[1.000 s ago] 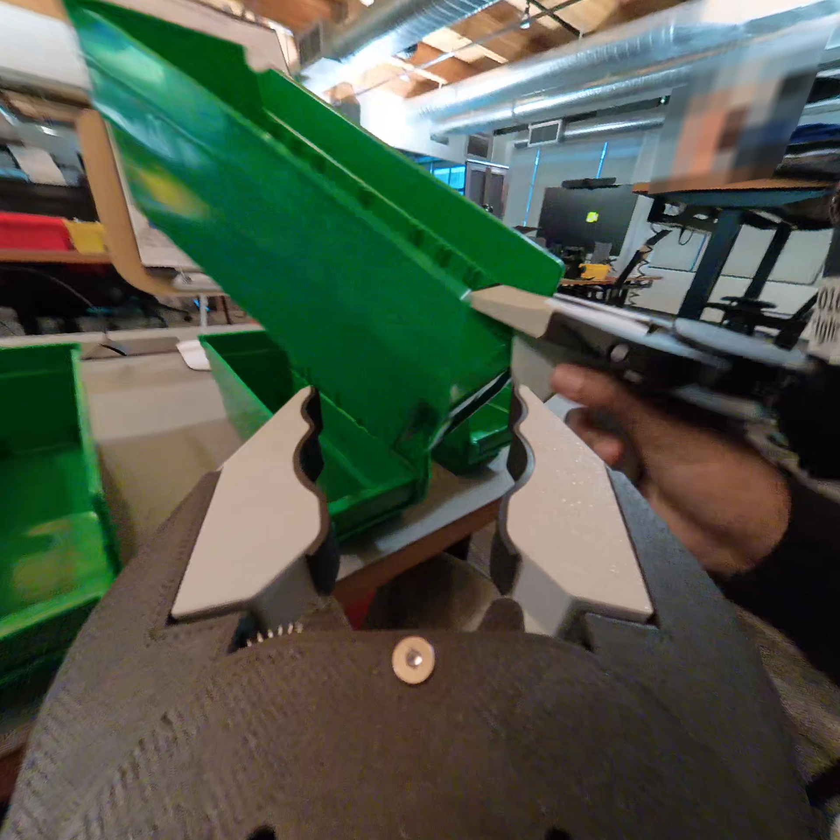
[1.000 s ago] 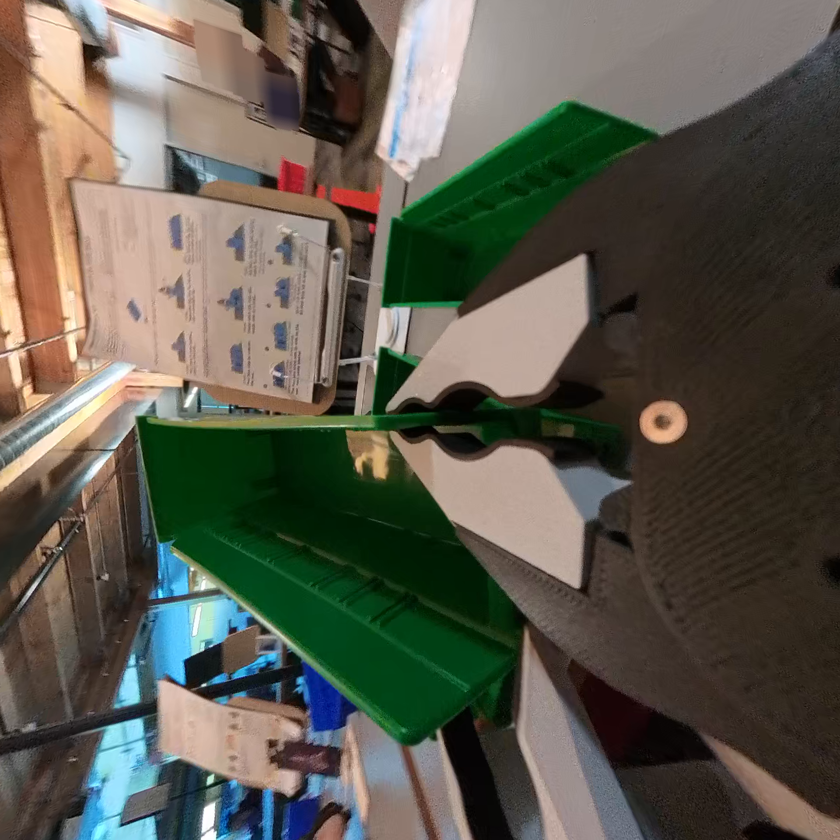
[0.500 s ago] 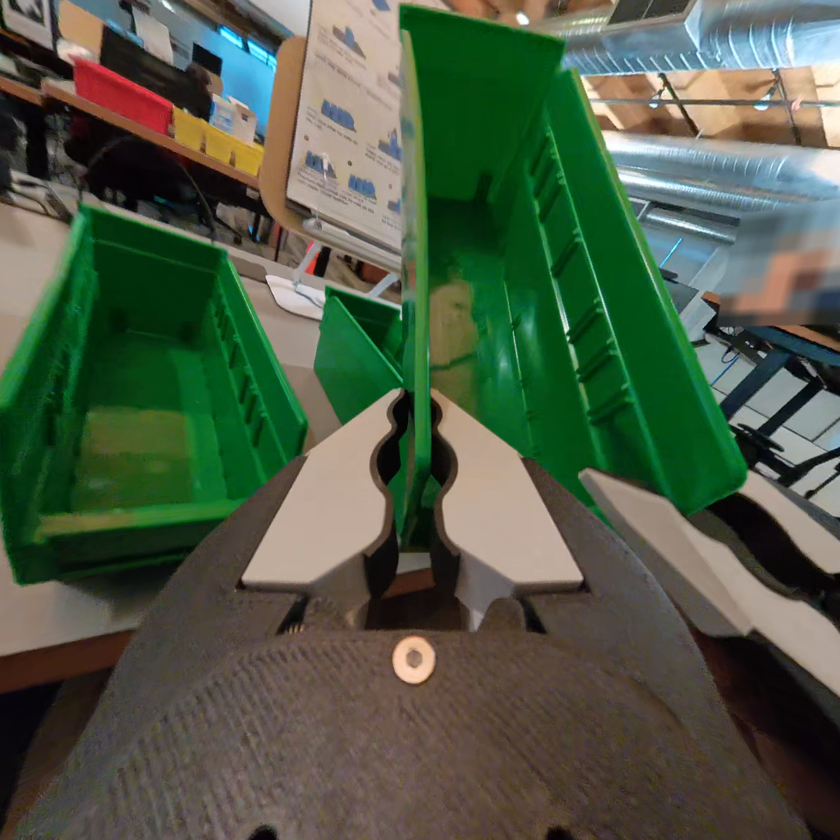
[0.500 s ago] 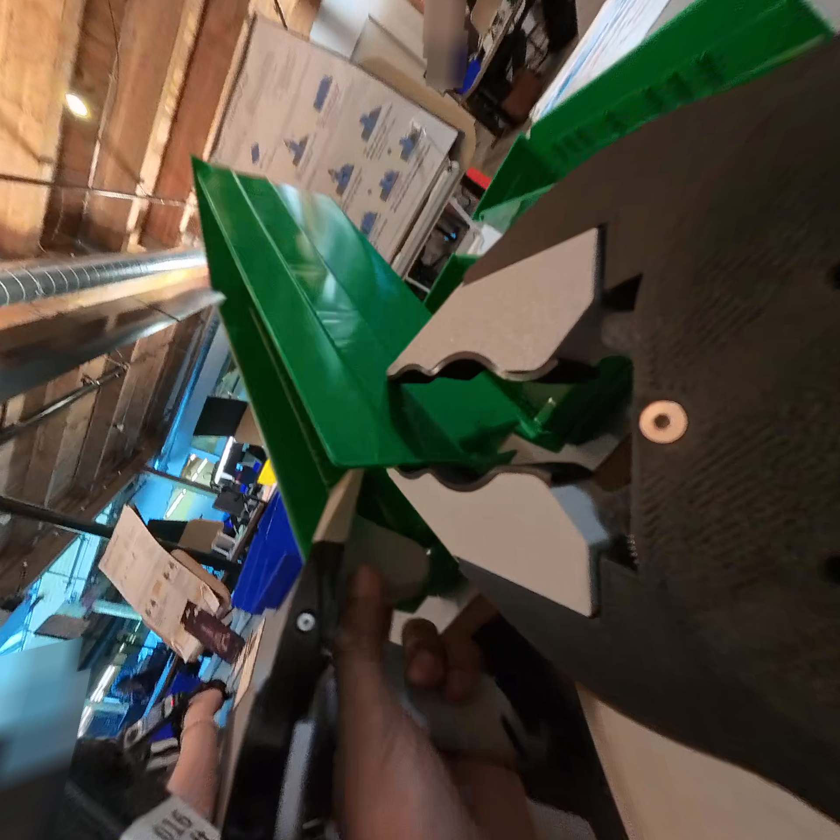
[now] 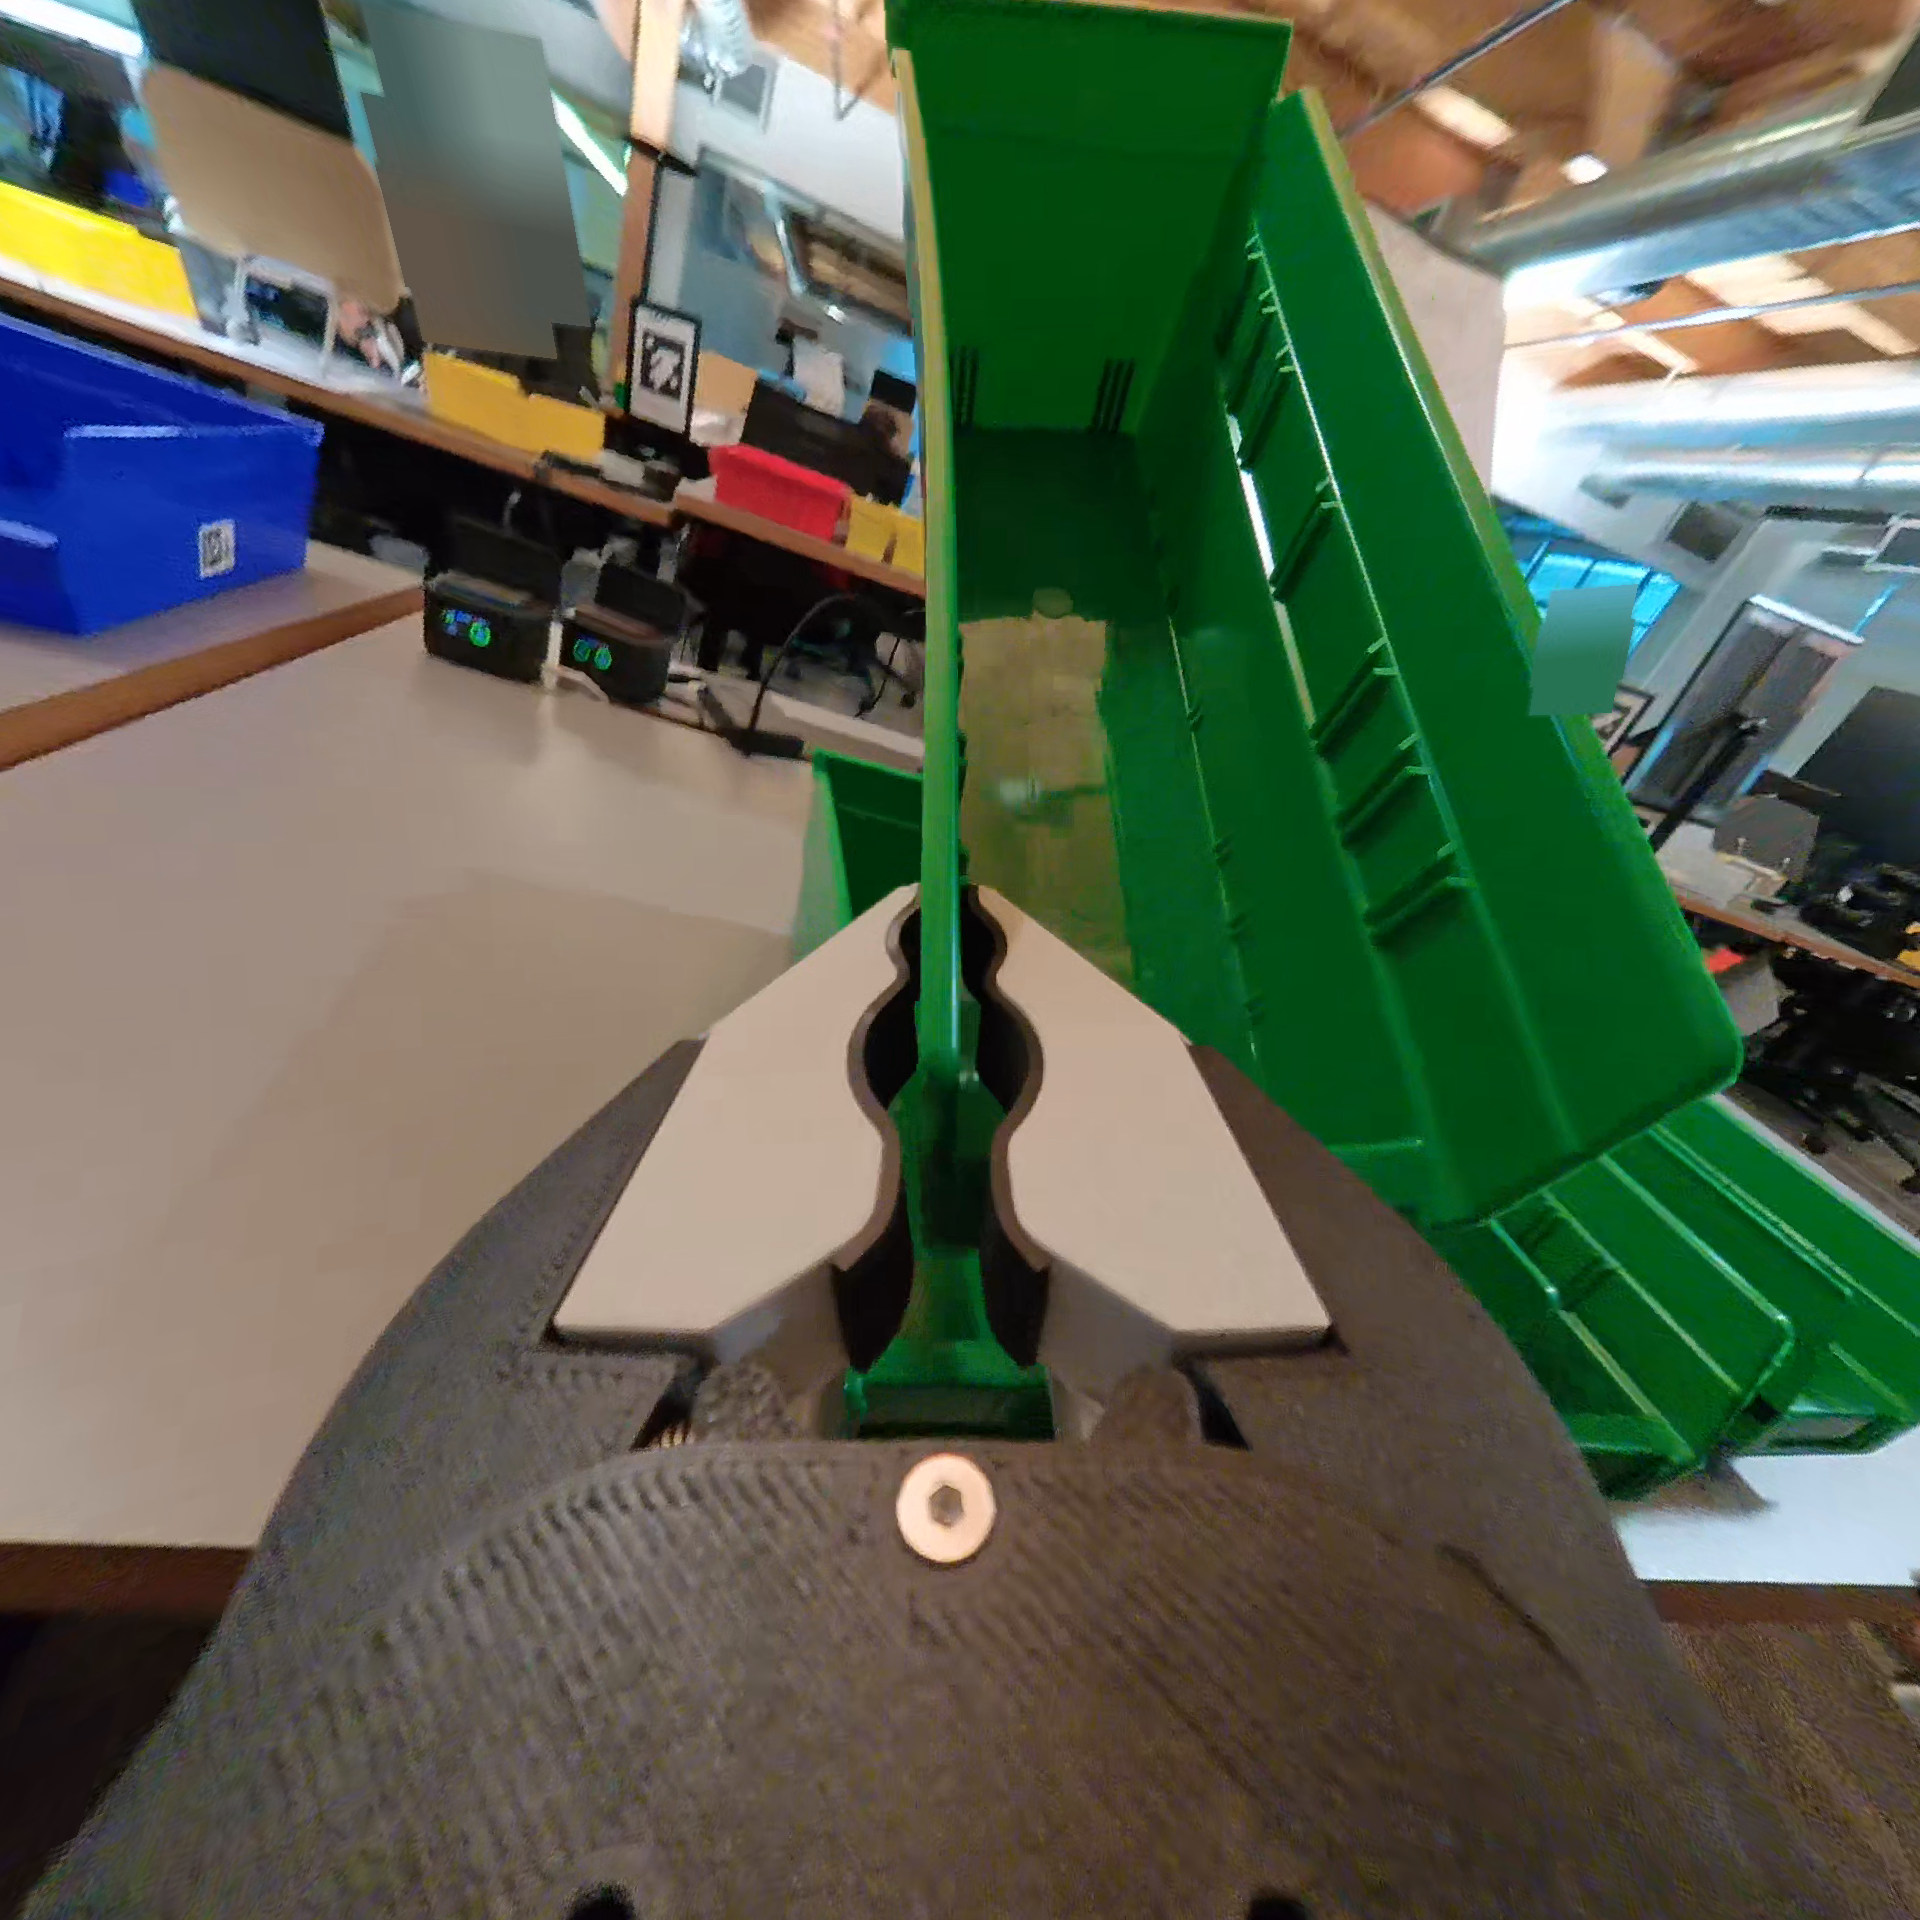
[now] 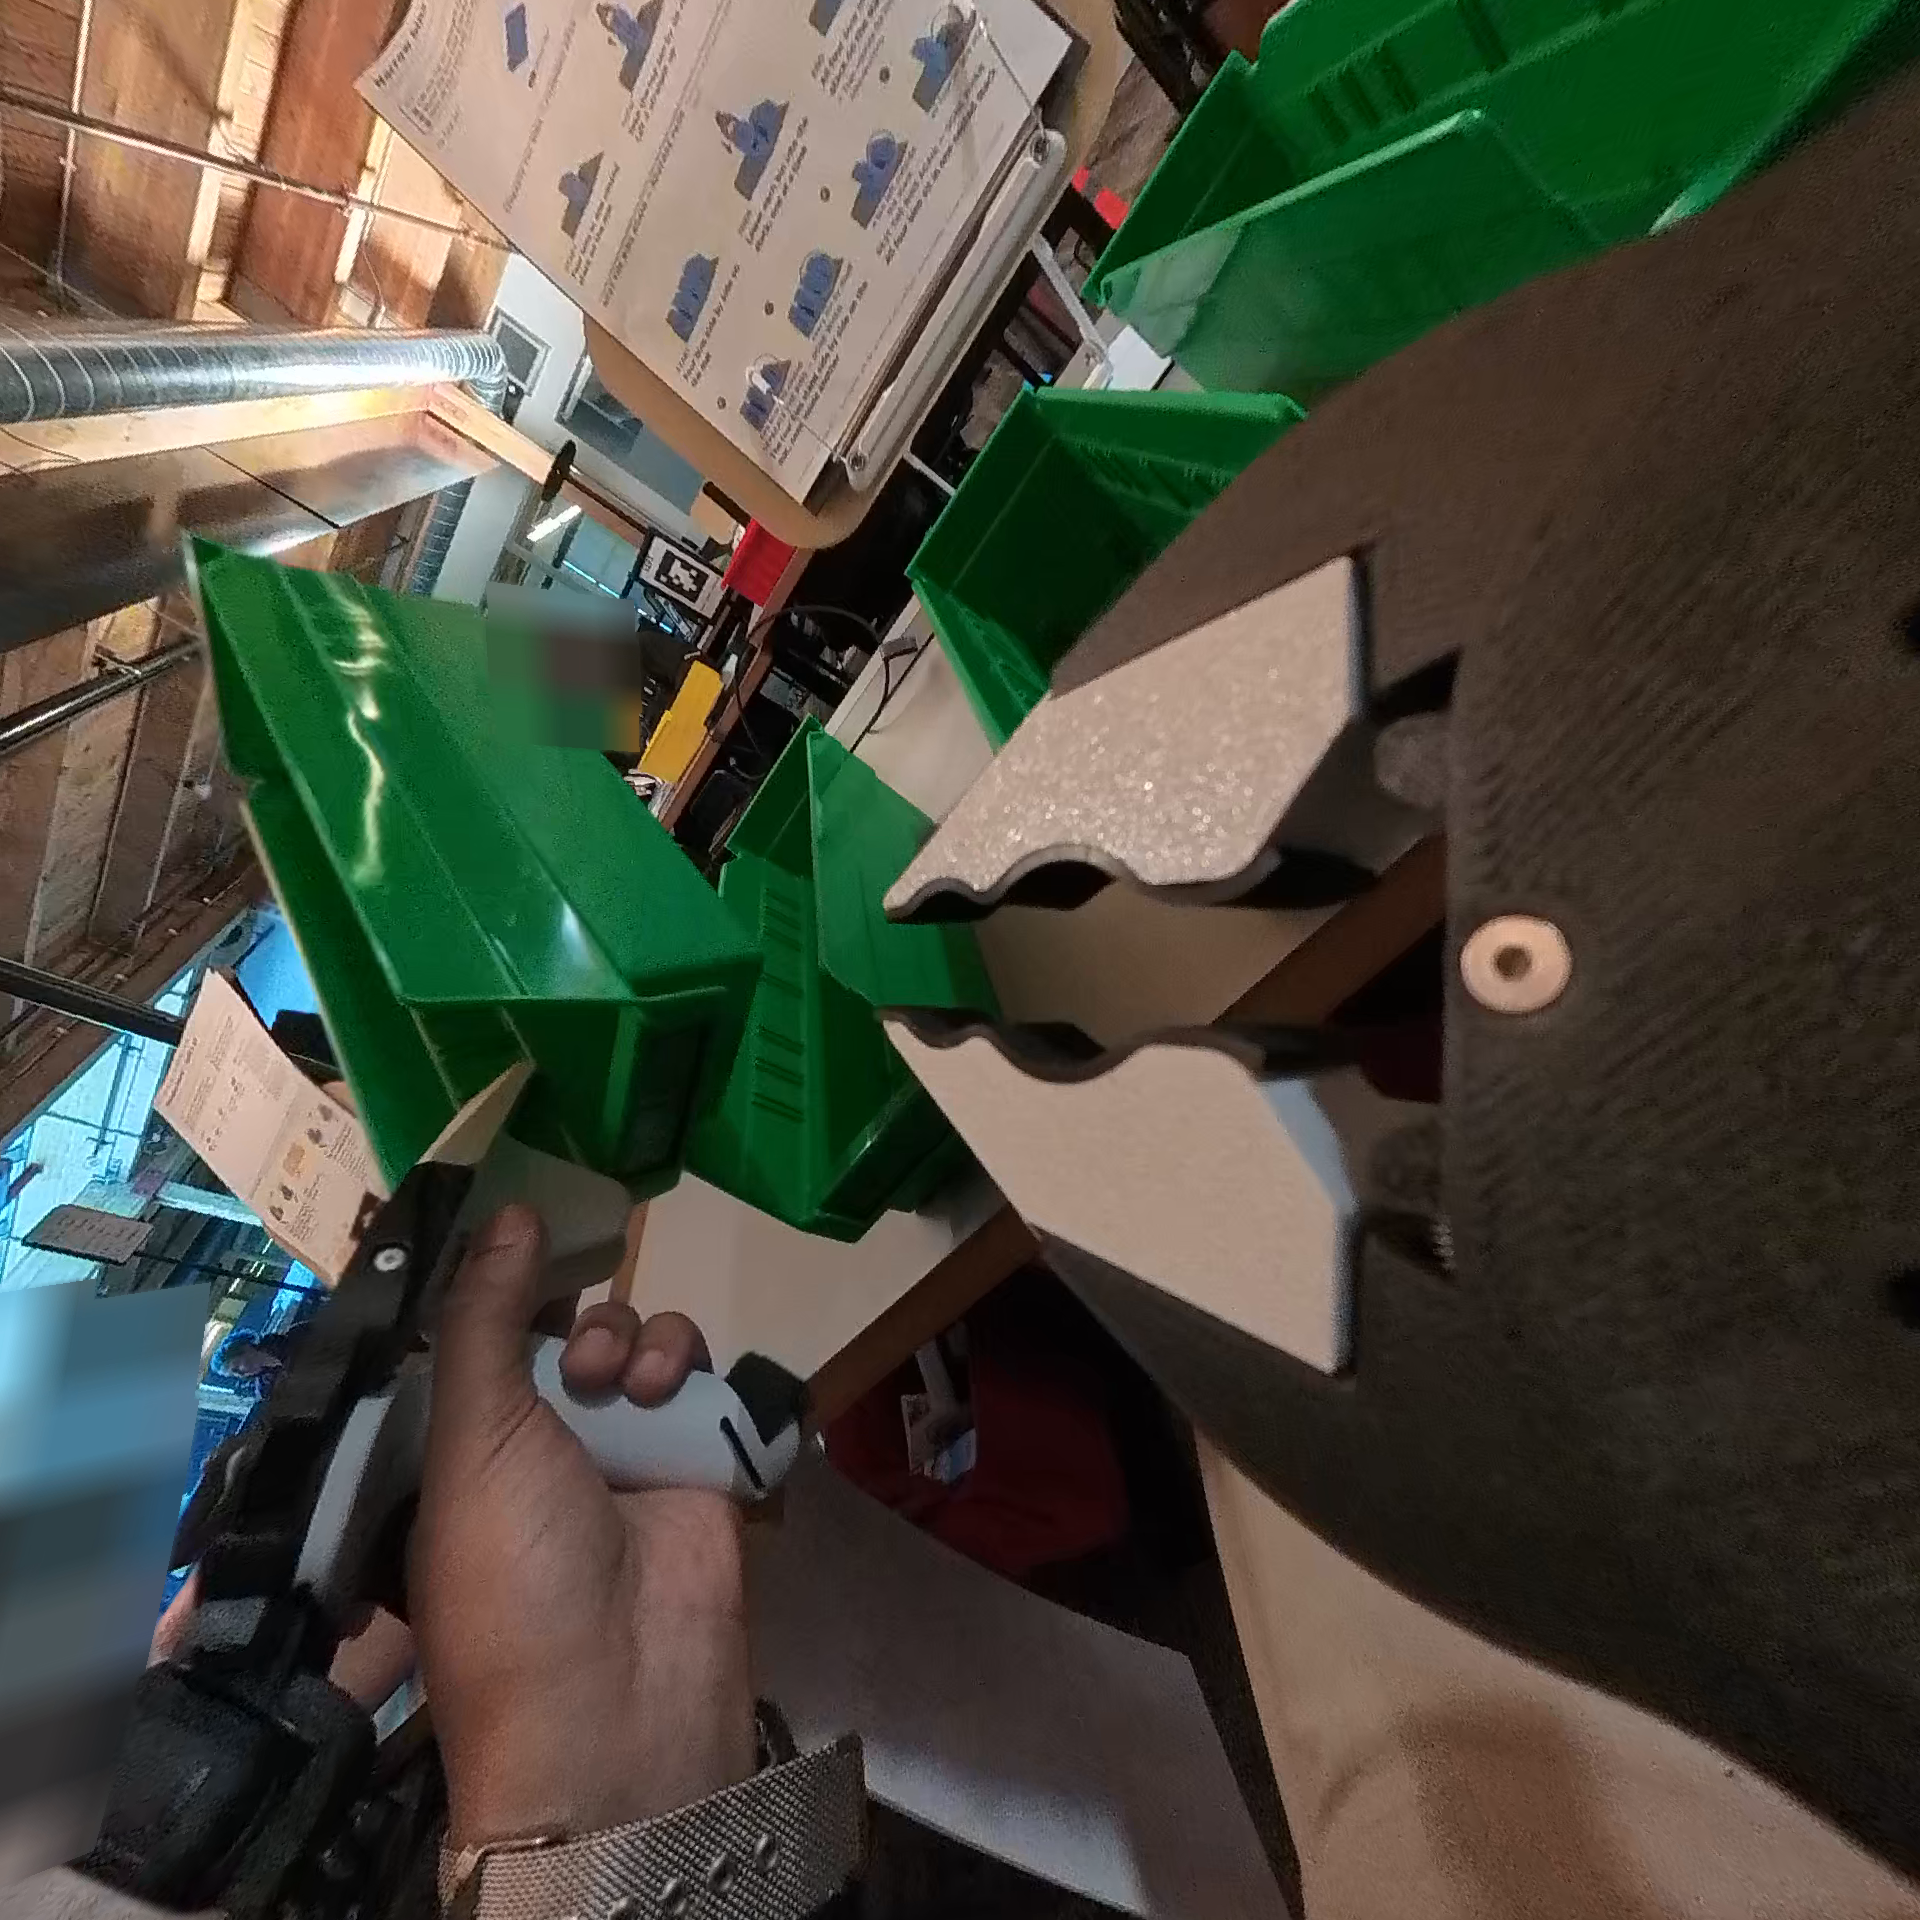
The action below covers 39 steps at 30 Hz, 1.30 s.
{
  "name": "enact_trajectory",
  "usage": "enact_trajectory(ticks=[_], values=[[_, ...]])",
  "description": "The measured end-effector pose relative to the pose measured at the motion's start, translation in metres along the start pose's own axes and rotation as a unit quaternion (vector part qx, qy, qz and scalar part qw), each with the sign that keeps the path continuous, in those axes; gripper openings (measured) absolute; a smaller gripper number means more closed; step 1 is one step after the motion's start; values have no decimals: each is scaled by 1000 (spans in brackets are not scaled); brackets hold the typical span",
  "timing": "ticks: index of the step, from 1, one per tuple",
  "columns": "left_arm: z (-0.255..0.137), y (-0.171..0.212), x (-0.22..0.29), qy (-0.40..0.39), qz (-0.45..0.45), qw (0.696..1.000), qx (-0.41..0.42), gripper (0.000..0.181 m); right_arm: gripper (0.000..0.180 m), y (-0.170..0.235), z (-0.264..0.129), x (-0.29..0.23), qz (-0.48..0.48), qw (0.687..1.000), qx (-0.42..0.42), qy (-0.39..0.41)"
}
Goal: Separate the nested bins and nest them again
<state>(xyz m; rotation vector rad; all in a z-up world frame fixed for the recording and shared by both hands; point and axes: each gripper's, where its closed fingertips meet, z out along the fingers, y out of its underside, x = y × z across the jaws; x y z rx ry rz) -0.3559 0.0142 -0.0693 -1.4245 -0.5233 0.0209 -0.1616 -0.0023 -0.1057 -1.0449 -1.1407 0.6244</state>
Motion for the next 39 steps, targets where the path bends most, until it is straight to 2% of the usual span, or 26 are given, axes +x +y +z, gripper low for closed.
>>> enact_trajectory(ticks=[5,12,14,17,21,23,24,25,29,34,39], values=[[7,23,-8,-15,16,998,-59,1,13,3,1,1,6,1000,-5,-1],[14,39,-9,-17,16,995,-100,5,11,7,0,2,8,1000,-10,-2],[14,34,-10,-23,24,996,-83,3,11,8,0,2,7,1000,-11,-3],[12,27,-7,-13,39,997,-57,14,11,8,0,1,6,1000,-12,-4],[12,31,-7,-9,42,997,-57,17,11,8,0,-1,3,1000,-12,-8],[12,36,-8,-8,41,997,-65,13,11,8,0,-2,1,1000,-13,-9],[12,38,-9,-12,41,997,-67,3,10,8,0,-2,1,1000,-12,-10],[12,37,-9,-12,41,997,-62,2,10,8,0,-3,1,1000,-12,-10],[13,36,-11,-5,31,998,-62,1,10,8,0,-4,1,1000,-13,-12],[11,28,-14,3,-28,999,-29,1,10,9,0,-4,0,1000,-14,-12],[5,3,-4,27,3,999,39,0,10,10,1,-3,2,1000,-16,-12]])
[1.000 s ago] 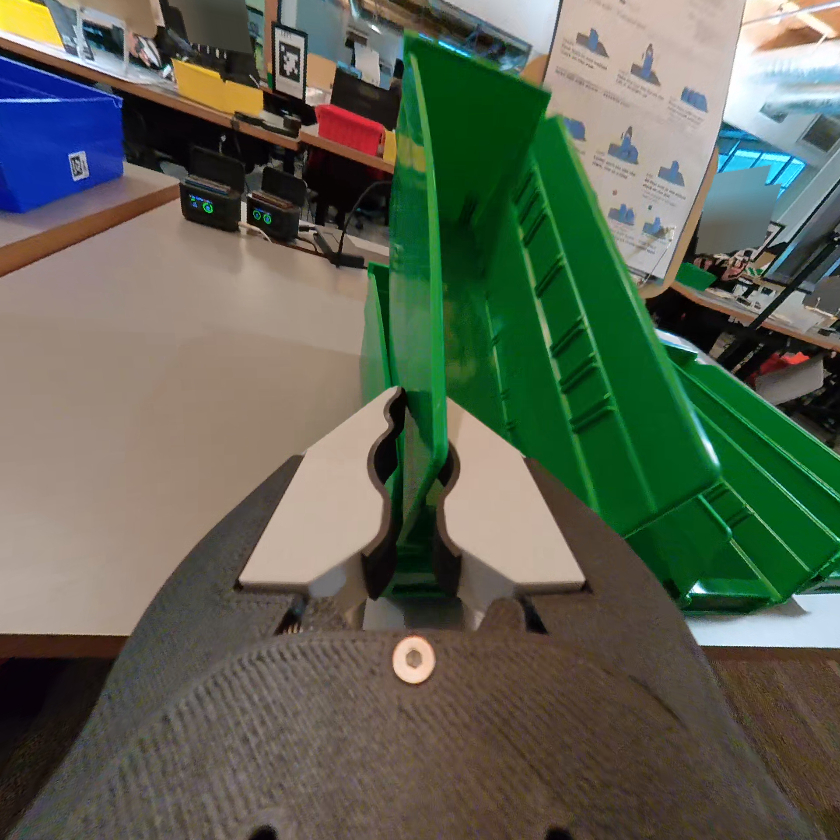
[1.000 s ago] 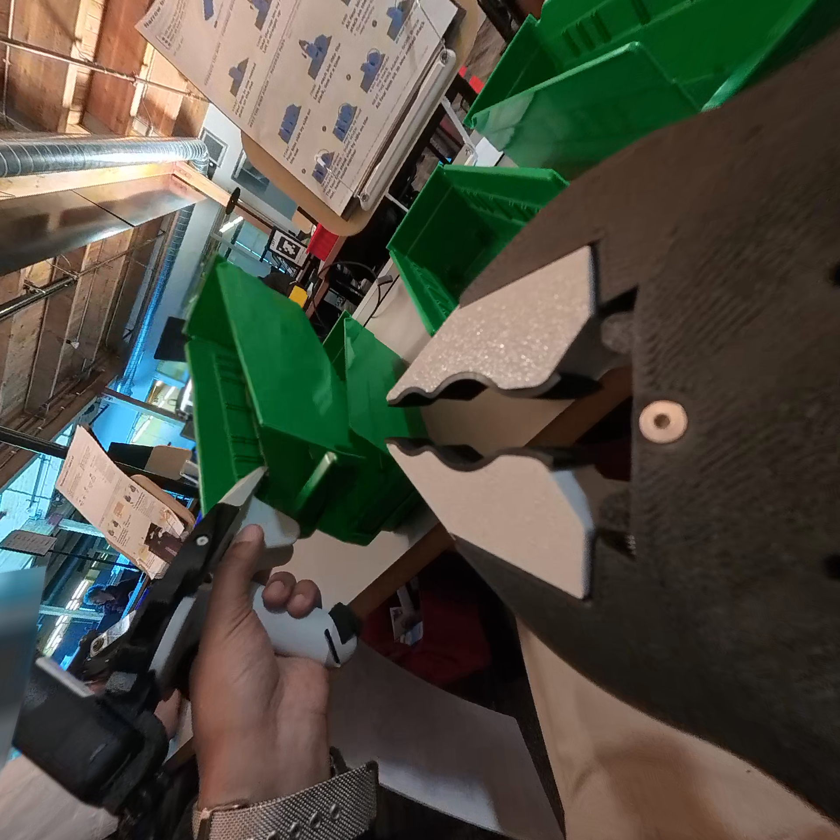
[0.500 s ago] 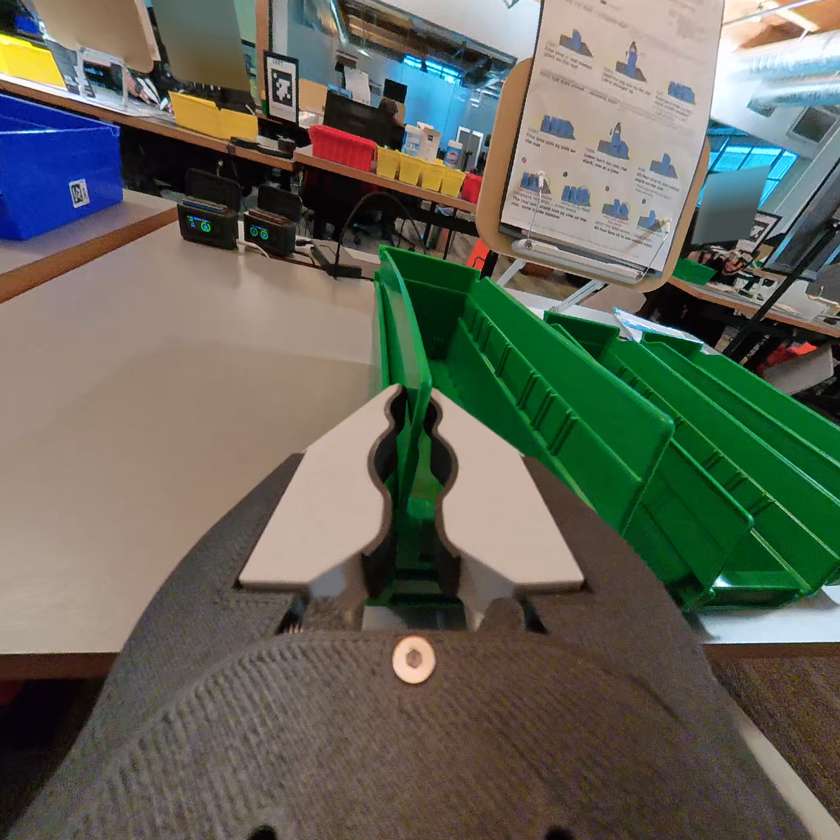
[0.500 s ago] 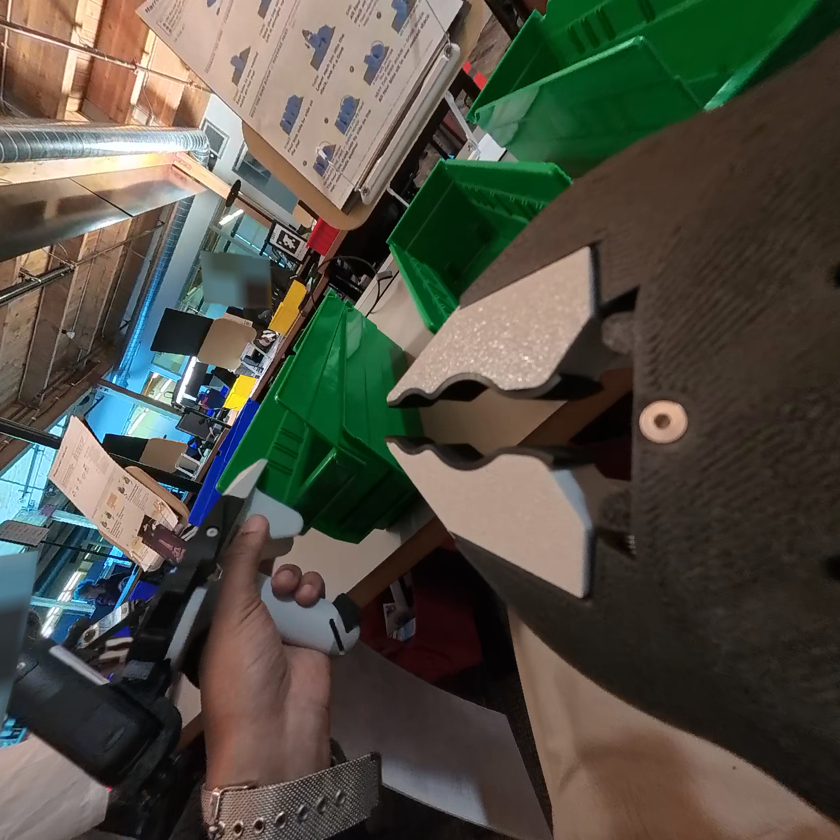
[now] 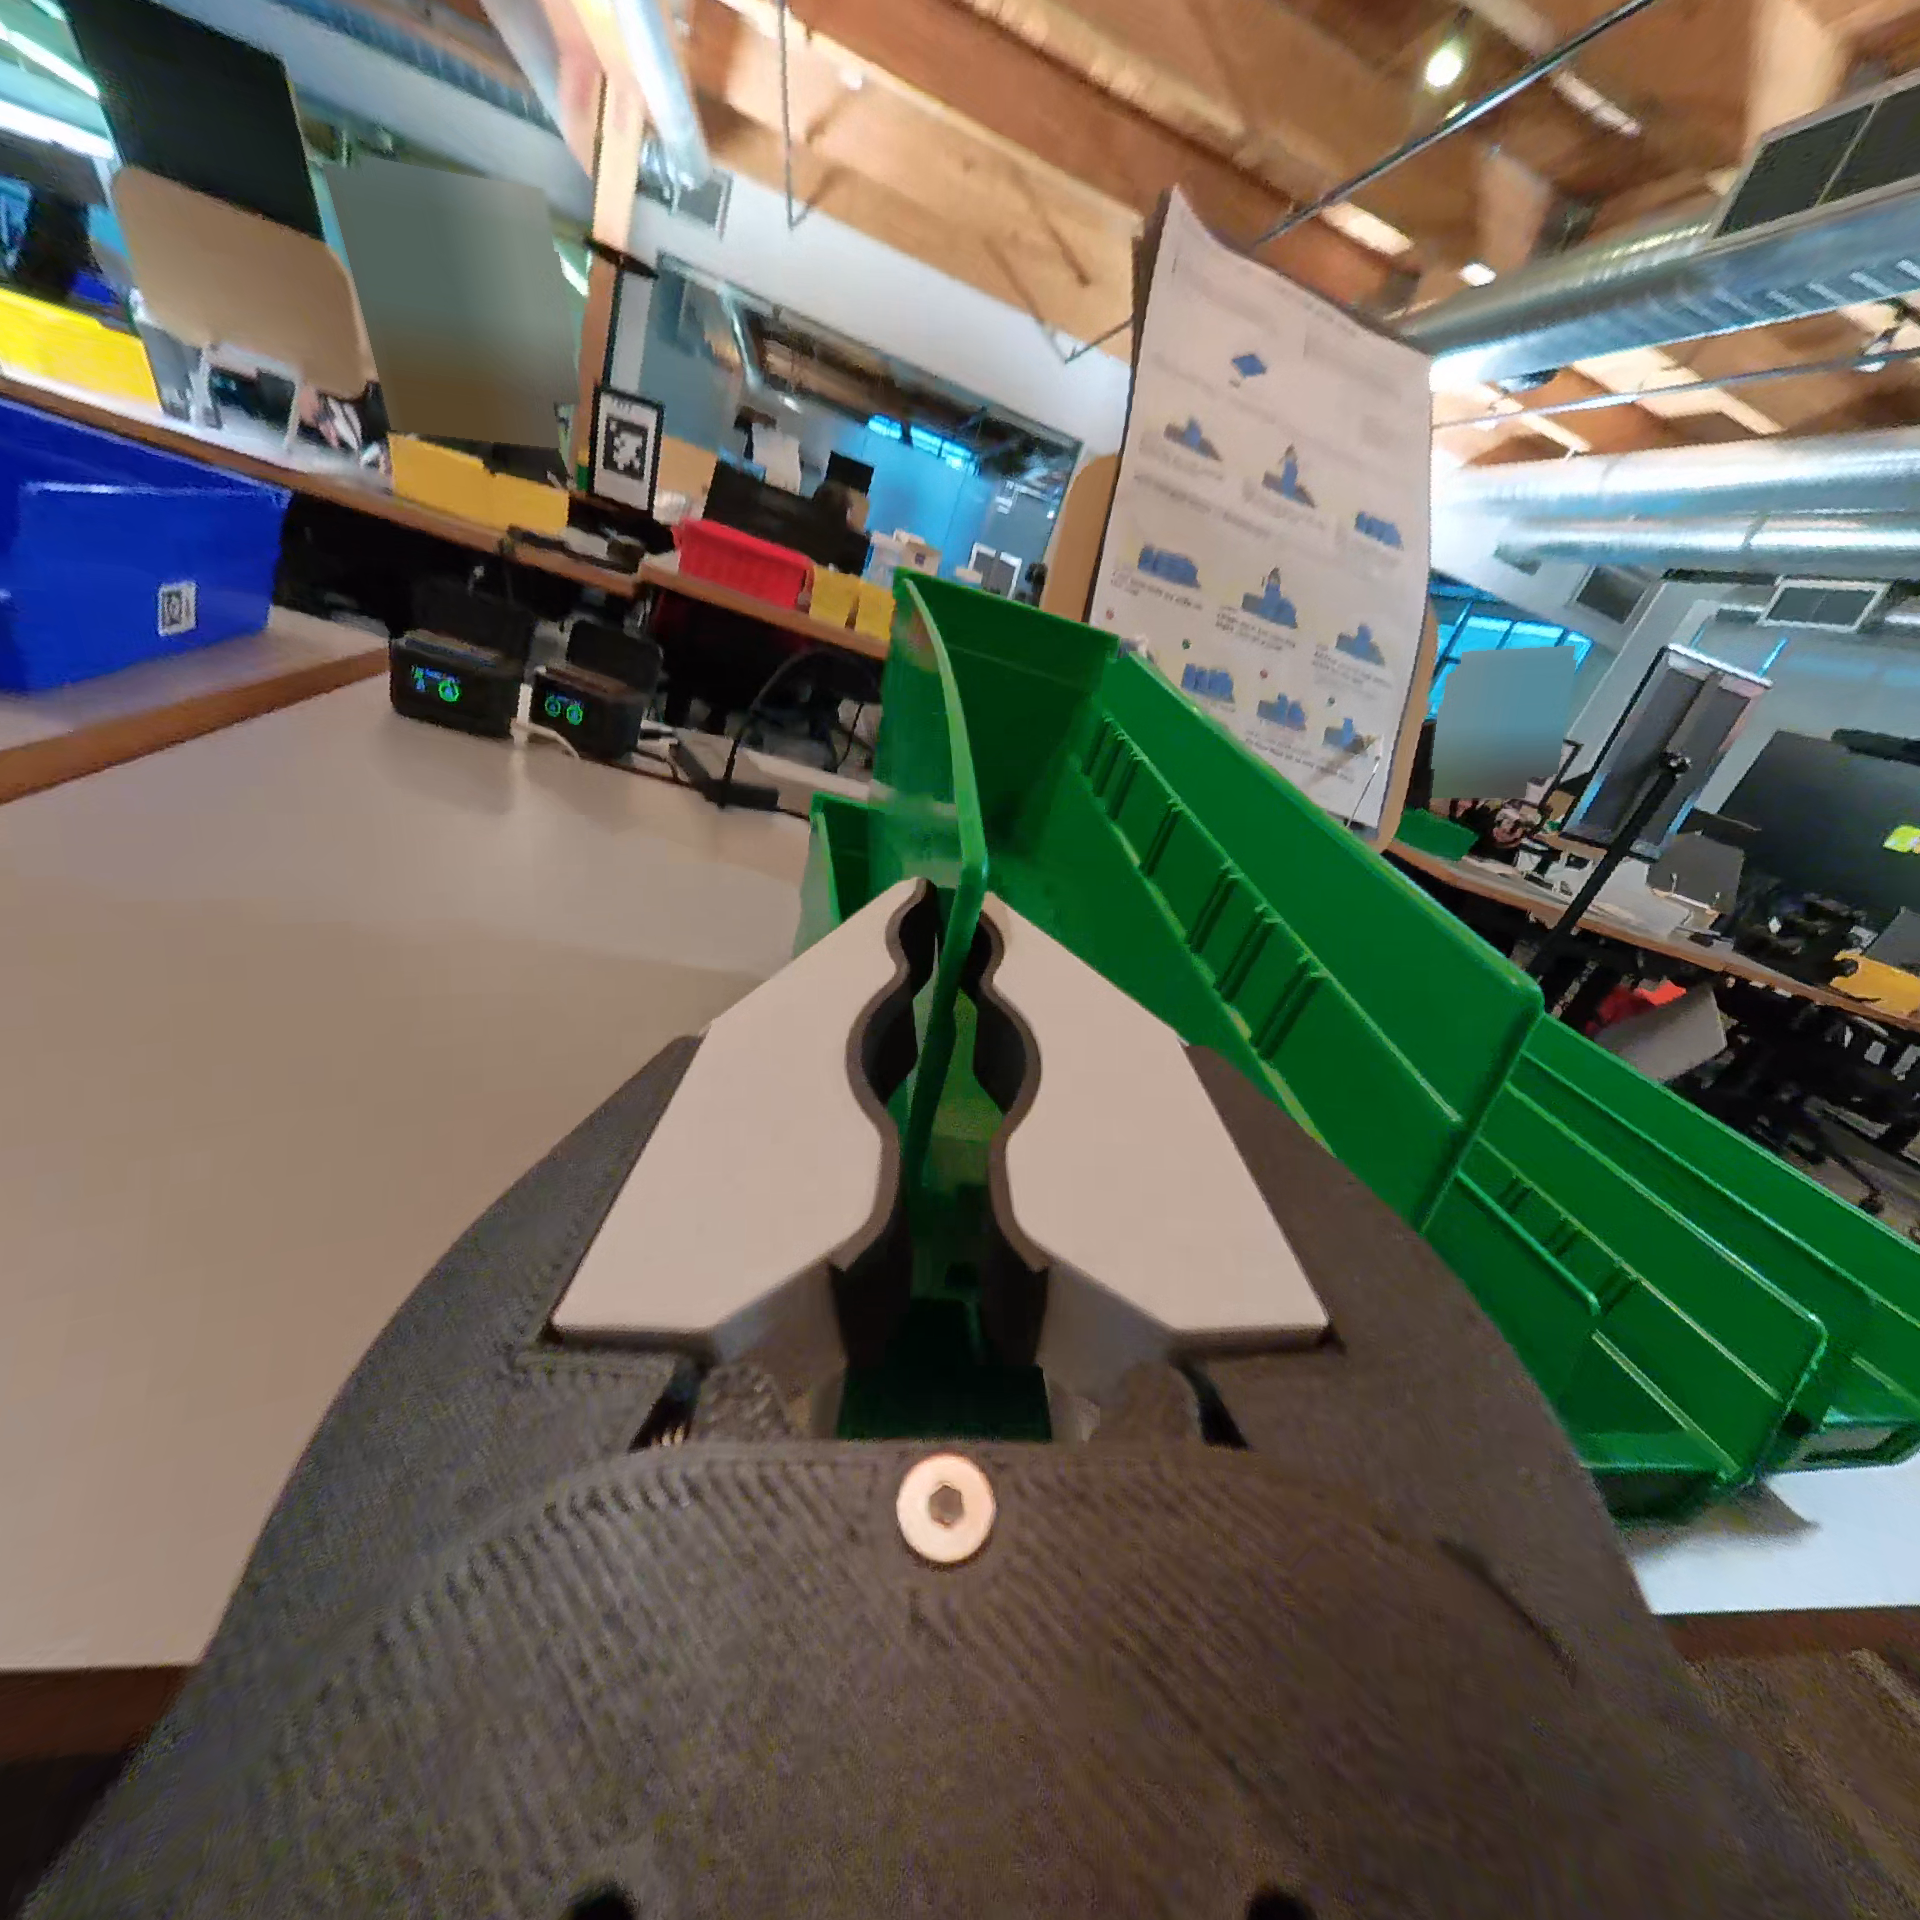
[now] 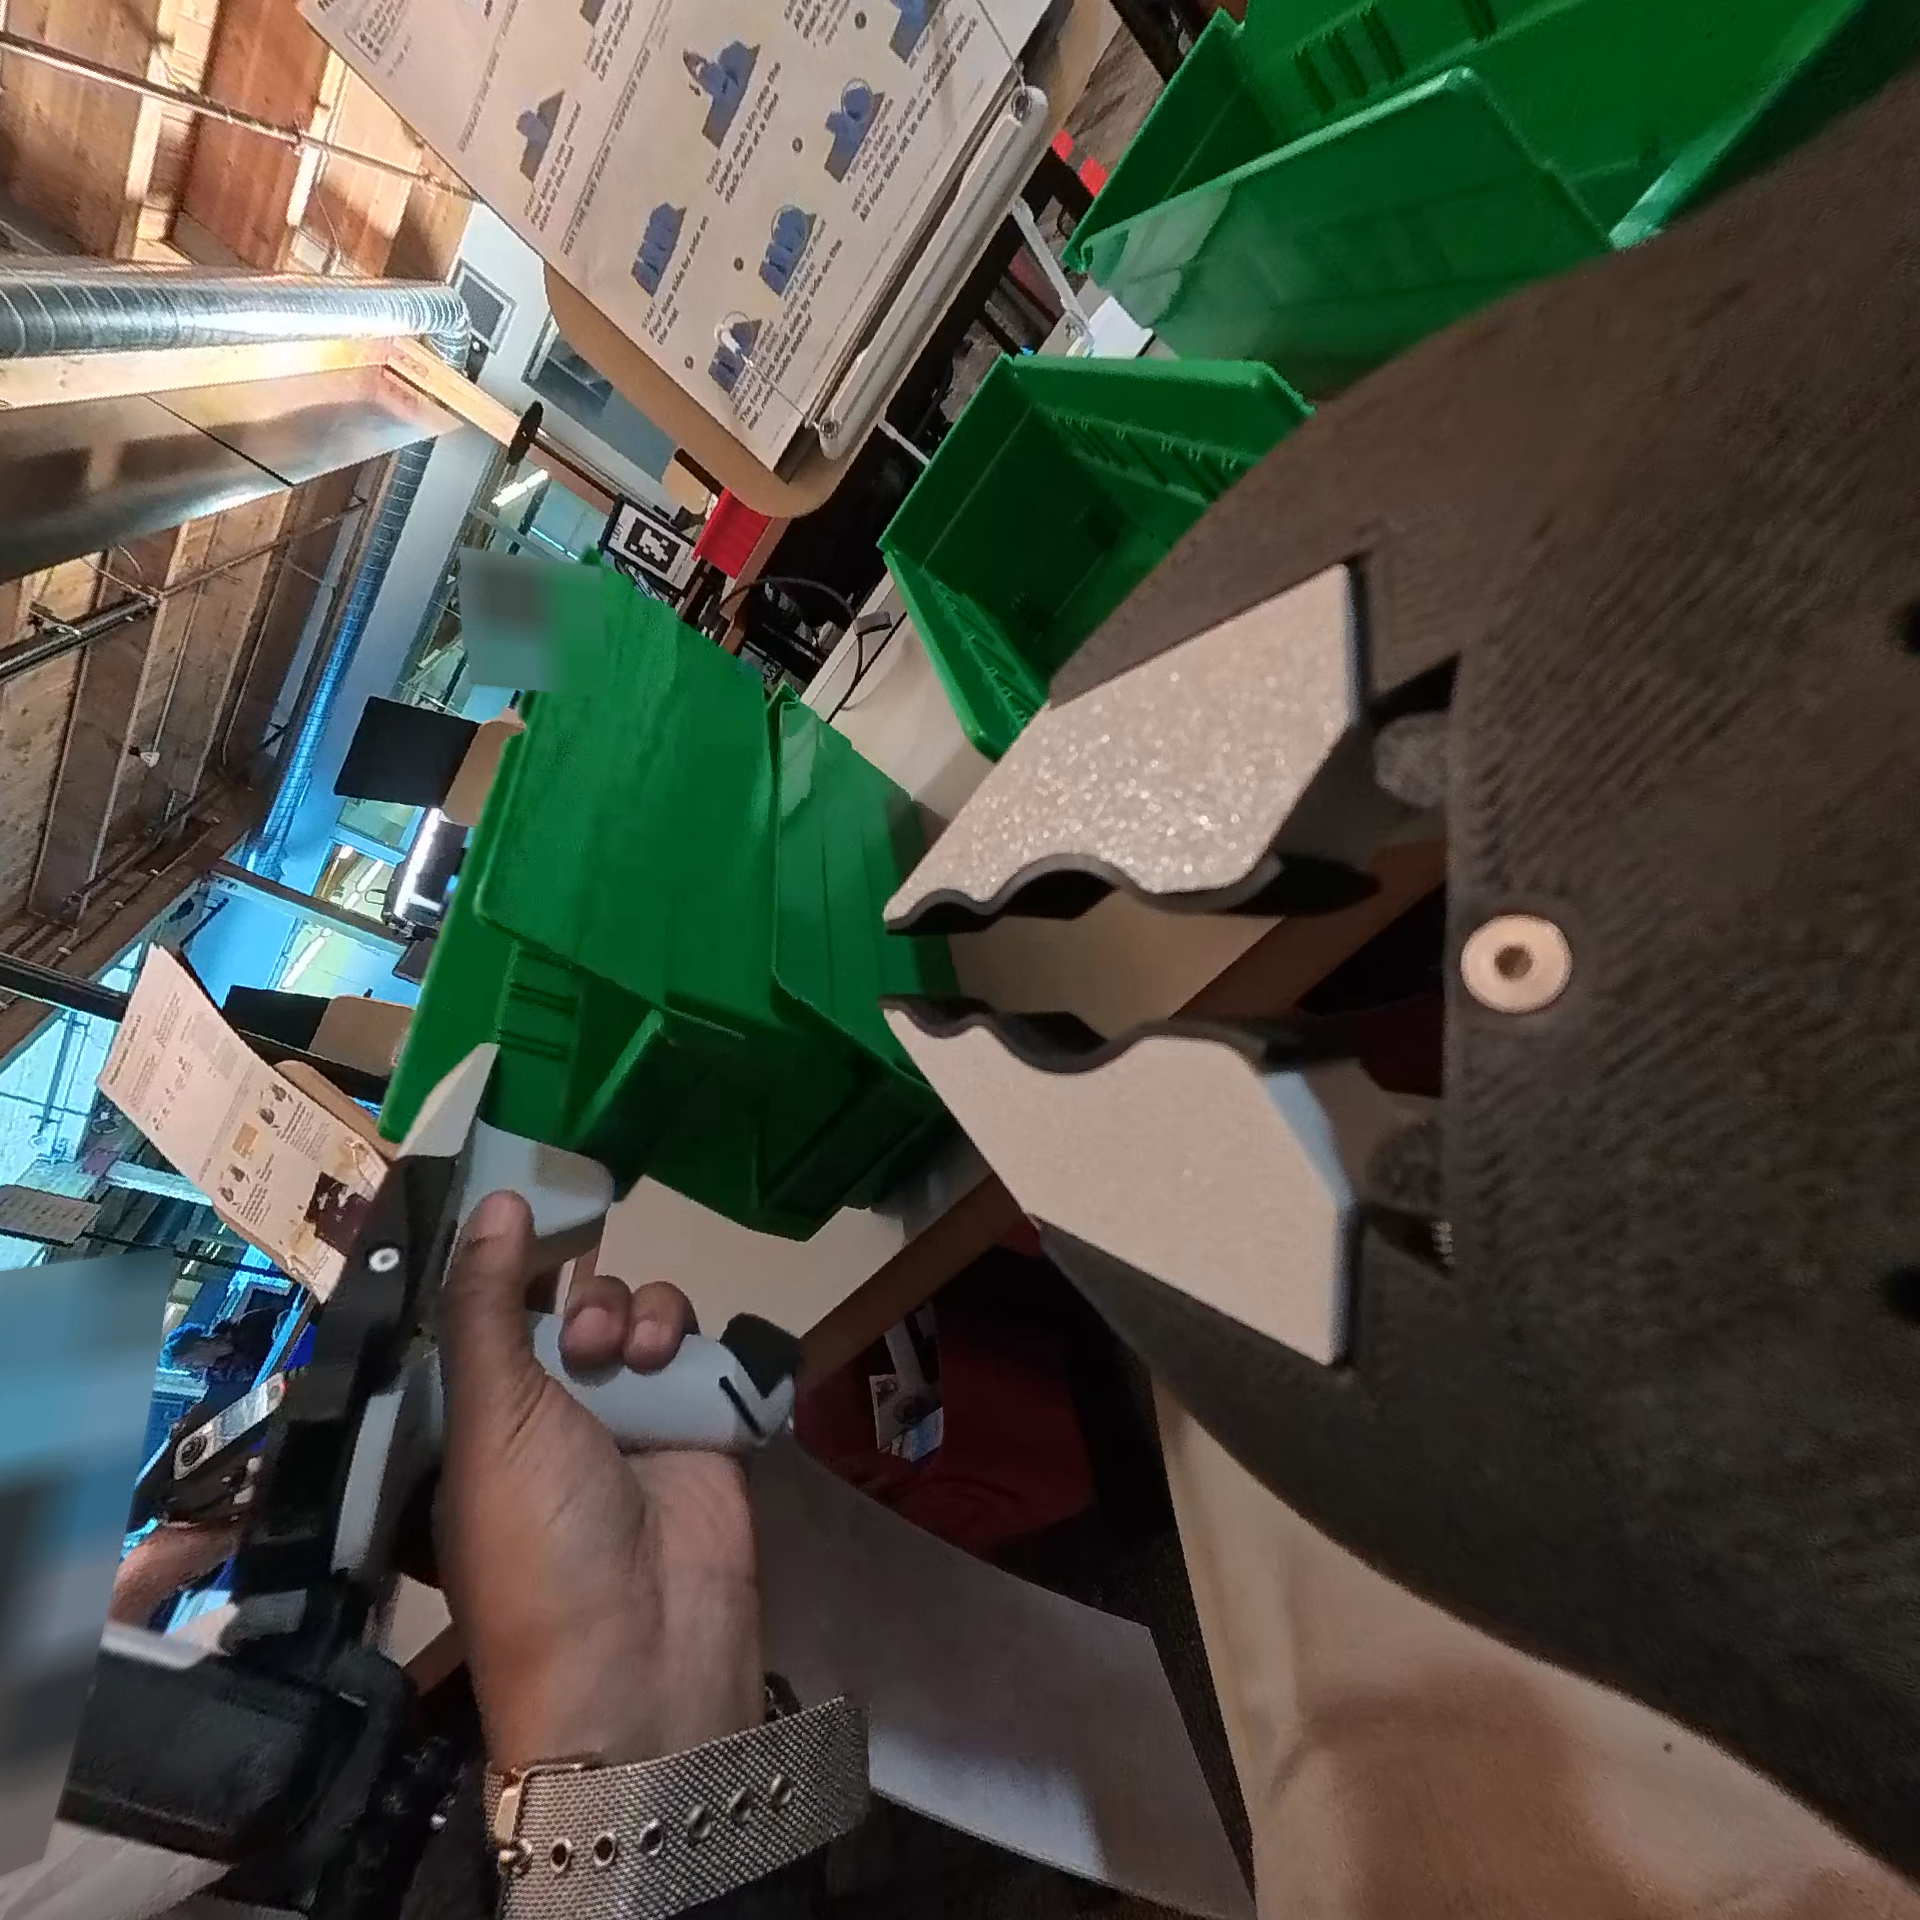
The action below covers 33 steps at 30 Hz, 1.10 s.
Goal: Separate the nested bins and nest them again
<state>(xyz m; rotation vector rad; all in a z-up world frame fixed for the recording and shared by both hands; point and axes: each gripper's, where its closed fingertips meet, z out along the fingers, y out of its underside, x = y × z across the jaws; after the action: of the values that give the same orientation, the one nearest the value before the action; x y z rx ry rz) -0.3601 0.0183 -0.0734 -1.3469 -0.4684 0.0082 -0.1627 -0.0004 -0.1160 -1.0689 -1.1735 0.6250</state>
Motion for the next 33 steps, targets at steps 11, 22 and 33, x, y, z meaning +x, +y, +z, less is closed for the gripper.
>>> enact_trajectory(ticks=[11,22,33], values=[[5,40,-8,-61,41,997,-39,1,9,-2,0,-2,-3,1000,1,-1],[2,47,-7,-42,41,997,-57,32,9,-3,-1,-1,-4,1000,2,0],[1,44,-13,-51,44,996,-53,34,8,6,-13,79,14,995,-7,99]])
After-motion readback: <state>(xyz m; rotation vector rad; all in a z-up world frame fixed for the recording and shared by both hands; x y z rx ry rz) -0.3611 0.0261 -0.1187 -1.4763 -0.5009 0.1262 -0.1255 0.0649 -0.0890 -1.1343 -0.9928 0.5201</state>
